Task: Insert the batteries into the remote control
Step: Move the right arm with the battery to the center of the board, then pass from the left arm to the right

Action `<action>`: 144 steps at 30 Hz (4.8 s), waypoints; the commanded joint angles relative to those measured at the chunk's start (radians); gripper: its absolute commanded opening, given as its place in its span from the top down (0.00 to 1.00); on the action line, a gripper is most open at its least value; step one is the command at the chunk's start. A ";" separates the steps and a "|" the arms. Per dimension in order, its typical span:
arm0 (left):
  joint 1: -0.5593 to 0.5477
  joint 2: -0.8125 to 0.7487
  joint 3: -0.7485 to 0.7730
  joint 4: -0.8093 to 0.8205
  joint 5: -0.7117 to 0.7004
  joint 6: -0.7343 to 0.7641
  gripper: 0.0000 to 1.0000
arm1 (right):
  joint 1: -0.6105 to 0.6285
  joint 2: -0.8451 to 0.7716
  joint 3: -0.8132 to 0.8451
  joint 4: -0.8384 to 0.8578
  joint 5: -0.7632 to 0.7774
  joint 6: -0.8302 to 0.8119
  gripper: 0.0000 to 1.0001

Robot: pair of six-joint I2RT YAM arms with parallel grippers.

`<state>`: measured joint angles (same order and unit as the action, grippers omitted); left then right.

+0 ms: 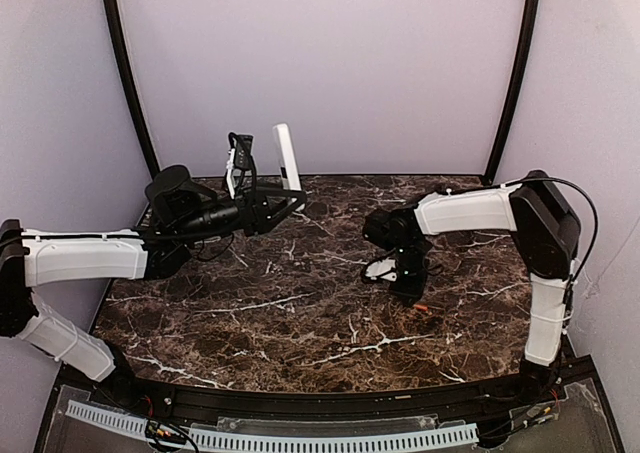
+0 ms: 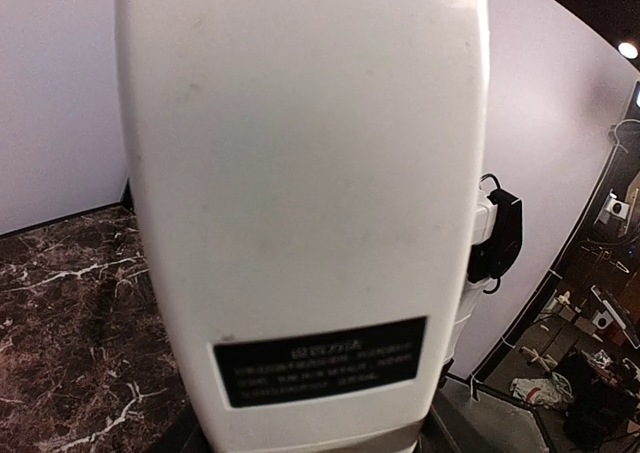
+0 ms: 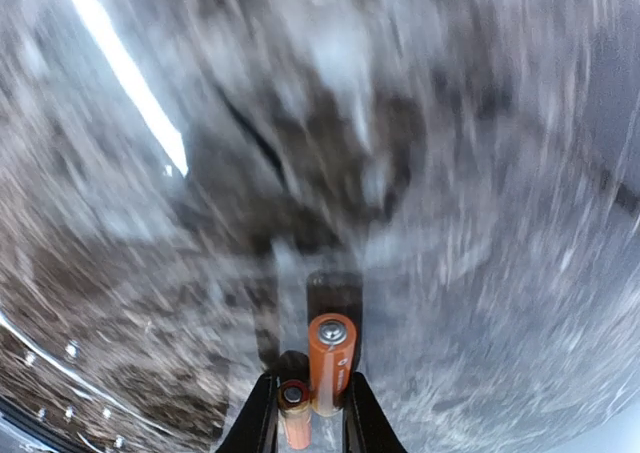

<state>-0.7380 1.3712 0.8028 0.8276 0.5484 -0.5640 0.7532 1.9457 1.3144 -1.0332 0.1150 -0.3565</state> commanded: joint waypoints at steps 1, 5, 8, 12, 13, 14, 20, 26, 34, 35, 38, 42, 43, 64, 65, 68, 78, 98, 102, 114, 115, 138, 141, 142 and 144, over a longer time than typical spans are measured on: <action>0.022 -0.071 -0.012 -0.044 -0.014 0.045 0.64 | 0.072 0.120 0.157 -0.020 -0.047 0.010 0.85; 0.046 -0.118 -0.022 -0.121 -0.051 0.080 0.65 | 0.131 0.253 0.341 -0.082 -0.057 -0.005 0.86; 0.059 -0.146 -0.025 -0.148 -0.064 0.093 0.65 | 0.172 0.344 0.493 -0.145 -0.047 -0.021 0.86; 0.066 -0.158 -0.031 -0.161 -0.068 0.093 0.65 | 0.217 0.454 0.707 -0.210 -0.043 -0.028 0.86; 0.067 -0.160 -0.031 -0.166 -0.069 0.094 0.65 | 0.229 0.477 0.746 -0.223 -0.043 -0.033 0.86; 0.068 -0.160 -0.032 -0.169 -0.071 0.093 0.65 | 0.240 0.497 0.778 -0.232 -0.043 -0.041 0.86; 0.072 -0.164 -0.031 -0.192 -0.080 0.094 0.64 | 0.260 0.523 0.787 -0.230 -0.041 -0.045 0.82; 0.073 -0.155 -0.015 -0.212 -0.086 0.093 0.65 | 0.259 0.490 0.757 -0.182 -0.028 -0.035 0.66; 0.073 -0.138 -0.013 -0.187 -0.080 0.069 0.66 | 0.261 0.443 0.748 -0.123 -0.036 -0.033 0.50; 0.072 -0.135 -0.012 -0.186 -0.080 0.067 0.66 | 0.261 0.433 0.745 -0.113 -0.035 -0.034 0.50; 0.072 -0.131 -0.007 -0.187 -0.078 0.063 0.66 | 0.261 0.405 0.743 -0.090 -0.034 -0.039 0.48; 0.072 -0.126 0.004 -0.202 -0.082 0.064 0.66 | 0.259 0.355 0.723 -0.059 -0.003 -0.024 0.47; 0.073 -0.125 0.007 -0.206 -0.083 0.068 0.66 | 0.256 0.329 0.700 -0.024 0.011 -0.011 0.45; 0.089 0.000 0.164 -0.493 -0.074 0.173 0.66 | 0.044 -0.441 0.092 0.599 0.200 0.245 0.01; 0.088 0.007 0.166 -0.502 -0.076 0.193 0.66 | 0.036 -0.456 0.096 0.608 0.136 0.262 0.01; 0.084 0.019 0.175 -0.535 -0.087 0.226 0.66 | 0.031 -0.492 0.091 0.663 0.003 0.320 0.01; -0.015 0.082 0.233 -0.633 -0.218 0.352 0.67 | 0.027 -0.498 0.109 0.773 -0.378 0.526 0.01; -0.099 0.153 0.312 -0.657 -0.343 0.390 0.69 | 0.005 -0.342 0.204 0.814 -0.481 0.803 0.22; -0.102 0.160 0.314 -0.661 -0.352 0.400 0.69 | 0.002 -0.303 0.225 0.828 -0.518 0.822 0.29; -0.108 0.165 0.326 -0.673 -0.403 0.415 0.69 | -0.022 -0.265 0.206 0.876 -0.600 0.889 0.66; -0.109 0.166 0.330 -0.676 -0.402 0.417 0.69 | -0.026 -0.265 0.199 0.884 -0.610 0.896 0.68; -0.008 0.087 0.236 -0.588 -0.023 0.186 0.07 | -0.178 -0.464 -0.052 1.104 -0.855 0.836 1.00; 0.016 0.095 0.194 -0.462 0.063 0.075 0.11 | -0.183 -0.498 -0.086 1.111 -0.878 0.786 1.00; 0.016 0.104 0.192 -0.444 0.081 0.060 0.13 | -0.183 -0.508 -0.095 1.113 -0.885 0.773 1.00; 0.016 0.121 0.199 -0.443 0.098 0.021 0.18 | -0.183 -0.522 -0.118 1.128 -0.900 0.759 1.00</action>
<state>-0.7189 1.4879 1.0199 0.2871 0.5209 -0.4103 0.5747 1.4643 1.2358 0.0250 -0.7261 0.4671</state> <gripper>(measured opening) 0.851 0.155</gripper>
